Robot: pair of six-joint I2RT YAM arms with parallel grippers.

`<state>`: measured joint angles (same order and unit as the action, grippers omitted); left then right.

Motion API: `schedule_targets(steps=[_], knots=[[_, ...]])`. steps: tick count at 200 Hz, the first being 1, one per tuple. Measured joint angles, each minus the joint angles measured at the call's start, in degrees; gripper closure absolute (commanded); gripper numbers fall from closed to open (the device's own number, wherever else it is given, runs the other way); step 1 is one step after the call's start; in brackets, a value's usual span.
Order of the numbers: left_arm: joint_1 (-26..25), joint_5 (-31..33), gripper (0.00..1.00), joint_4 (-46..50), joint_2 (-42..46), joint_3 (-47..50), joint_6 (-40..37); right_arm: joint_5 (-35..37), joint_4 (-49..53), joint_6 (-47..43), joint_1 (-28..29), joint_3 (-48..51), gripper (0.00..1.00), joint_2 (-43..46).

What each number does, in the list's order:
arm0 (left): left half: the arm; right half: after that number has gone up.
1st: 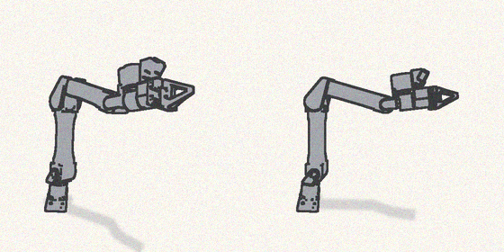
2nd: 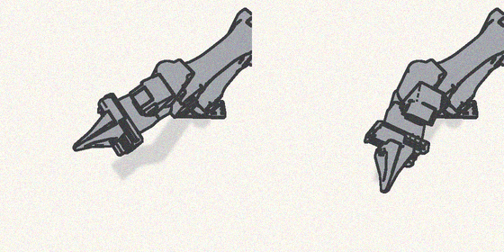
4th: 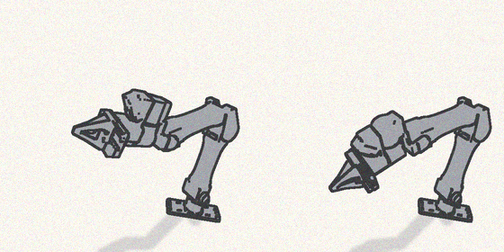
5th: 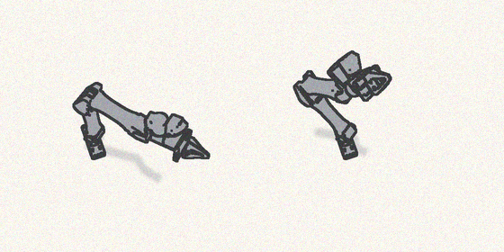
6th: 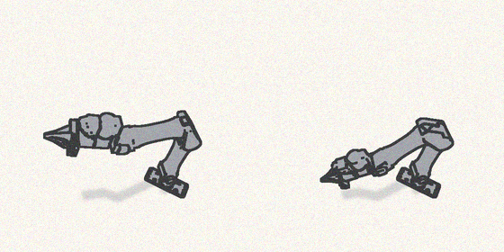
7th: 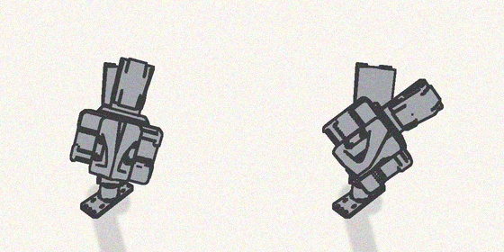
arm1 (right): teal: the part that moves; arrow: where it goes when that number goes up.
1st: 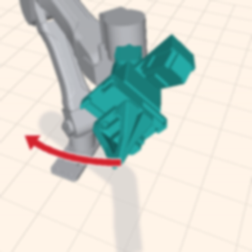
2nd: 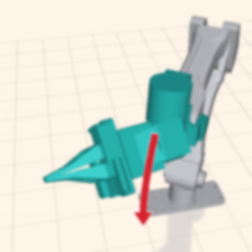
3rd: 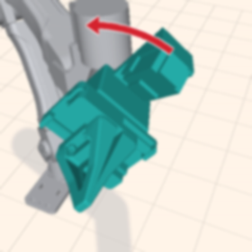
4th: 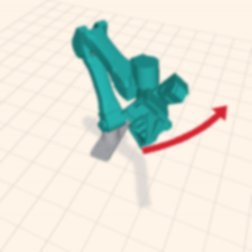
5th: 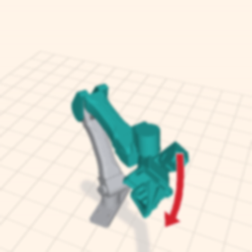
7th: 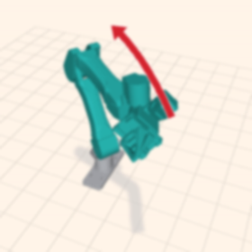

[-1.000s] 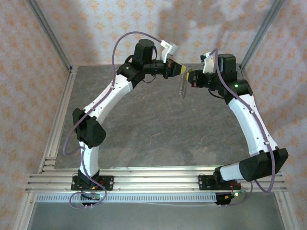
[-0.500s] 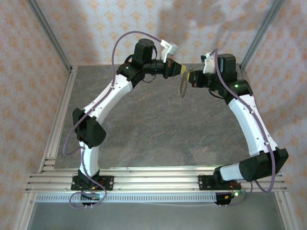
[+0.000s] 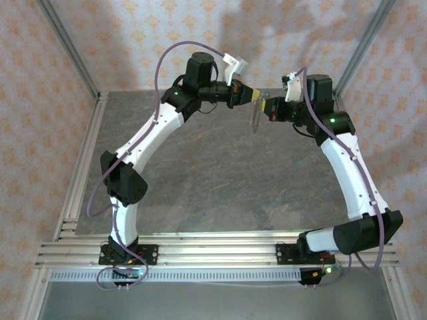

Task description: Put the keys on the keyring

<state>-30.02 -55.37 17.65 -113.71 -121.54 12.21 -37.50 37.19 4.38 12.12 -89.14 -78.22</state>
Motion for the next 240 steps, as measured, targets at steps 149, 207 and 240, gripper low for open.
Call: schedule_targets(steps=[149, 207, 240], knots=[[0.02, 0.37, 0.9, 1.22, 0.0, -0.66, -0.13, 3.26, 4.7, -1.81, 1.75, -5.53, 1.0, -2.38], [0.42, 2.34, 0.56, 0.11, 3.08, 4.74, 1.46, 4.85, 8.31, -2.19, 1.55, -7.34, 1.0, -5.38], [2.19, 4.7, 0.52, -2.1, 7.45, 9.33, 3.37, 5.22, 9.16, -2.19, 1.55, -7.34, 1.0, -6.1]])
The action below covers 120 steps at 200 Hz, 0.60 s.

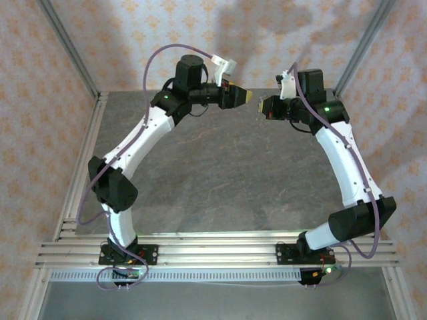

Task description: Put the keys on the keyring

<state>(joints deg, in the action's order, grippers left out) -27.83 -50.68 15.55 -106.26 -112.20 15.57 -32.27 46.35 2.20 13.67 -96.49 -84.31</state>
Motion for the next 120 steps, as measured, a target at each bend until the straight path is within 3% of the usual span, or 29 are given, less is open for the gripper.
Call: schedule_targets(steps=[75, 120], knots=[[4.37, 7.21, 0.49, -3.45, 7.28, 9.99, 4.13, -0.72, -0.07, 0.02, 0.0, -0.35, 1.0, -8.48], [6.27, 9.7, 0.48, -3.43, 8.26, 13.33, 4.98, -3.17, -0.66, 0.87, 0.13, -7.65, 1.0, -18.6]])
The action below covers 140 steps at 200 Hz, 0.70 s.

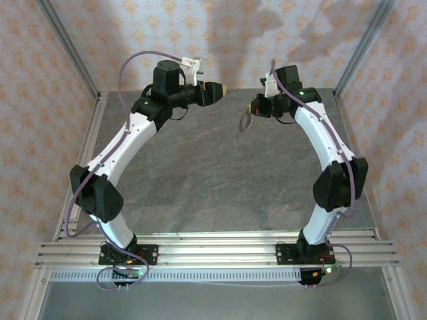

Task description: Put the keys on the keyring

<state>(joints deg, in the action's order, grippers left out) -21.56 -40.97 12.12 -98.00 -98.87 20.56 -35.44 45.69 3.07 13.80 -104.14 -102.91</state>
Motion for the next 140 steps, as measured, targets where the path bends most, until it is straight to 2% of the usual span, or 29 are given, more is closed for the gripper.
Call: schedule_targets(steps=[30, 61, 77, 99, 140], knots=[[0.35, 0.92, 0.48, 0.04, 0.0, -0.02, 0.04, -1.97, -2.93, 3.06, 0.33, -5.86, 1.0, -6.36], [0.35, 1.01, 0.48, 0.48, 0.0, -0.09, 0.02, -2.29, -7.48, 6.23, 0.57, -4.79, 1.0, -9.18], [0.35, 1.01, 0.48, 0.5, 0.0, -0.07, 0.04, -2.47, -11.34, 7.96, 0.57, 0.31, 1.0, -8.87], [0.35, 1.01, 0.48, 0.48, 0.0, -0.07, 0.31, -2.99, -17.44, 10.51, 0.57, 12.11, 1.0, -7.13], [0.35, 1.01, 0.48, -0.17, 0.04, 1.79, 1.53, -3.19, -23.96, 15.06, 1.36, 32.57, 1.0, 0.92]])
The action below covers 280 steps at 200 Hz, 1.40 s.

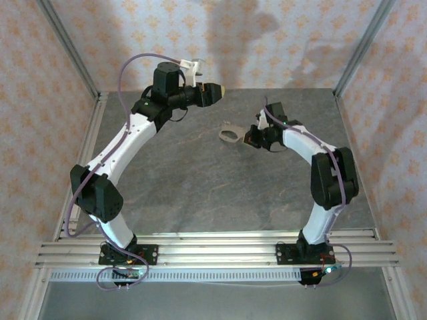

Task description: Put the keys on the keyring

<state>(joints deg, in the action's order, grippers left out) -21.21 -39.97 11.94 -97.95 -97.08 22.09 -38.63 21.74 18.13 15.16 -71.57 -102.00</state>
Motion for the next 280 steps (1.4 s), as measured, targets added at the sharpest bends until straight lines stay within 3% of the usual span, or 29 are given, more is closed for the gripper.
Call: schedule_targets(steps=[45, 143, 178, 198, 231, 280], knots=[[0.0, -0.02, 0.48, -0.44, 0.02, 2.47, 1.51, -0.13, -6.95, 2.93, 1.57, 11.19, 1.0, 8.26], [-0.07, -0.04, 0.47, -1.09, 0.11, 3.93, 2.12, -0.42, -10.67, 4.15, 1.64, 21.73, 1.0, 10.38], [-0.15, -0.04, 0.4, -1.38, 0.5, 4.87, 2.38, -0.35, -8.09, 2.95, 1.64, 23.52, 0.49, 12.81], [-0.17, -0.02, 0.28, -1.49, 1.25, 5.79, 2.56, -0.17, -4.39, 1.55, 1.64, 22.75, 0.29, 17.33], [-0.17, 0.44, 0.06, -1.51, 5.25, 8.61, 2.12, 1.16, 2.45, -0.13, 1.01, 15.17, 0.18, 25.88], [-0.17, 5.16, 0.03, -1.03, 15.34, 14.45, 0.35, 6.73, 5.09, -0.87, -3.96, 6.93, 0.12, 33.14]])
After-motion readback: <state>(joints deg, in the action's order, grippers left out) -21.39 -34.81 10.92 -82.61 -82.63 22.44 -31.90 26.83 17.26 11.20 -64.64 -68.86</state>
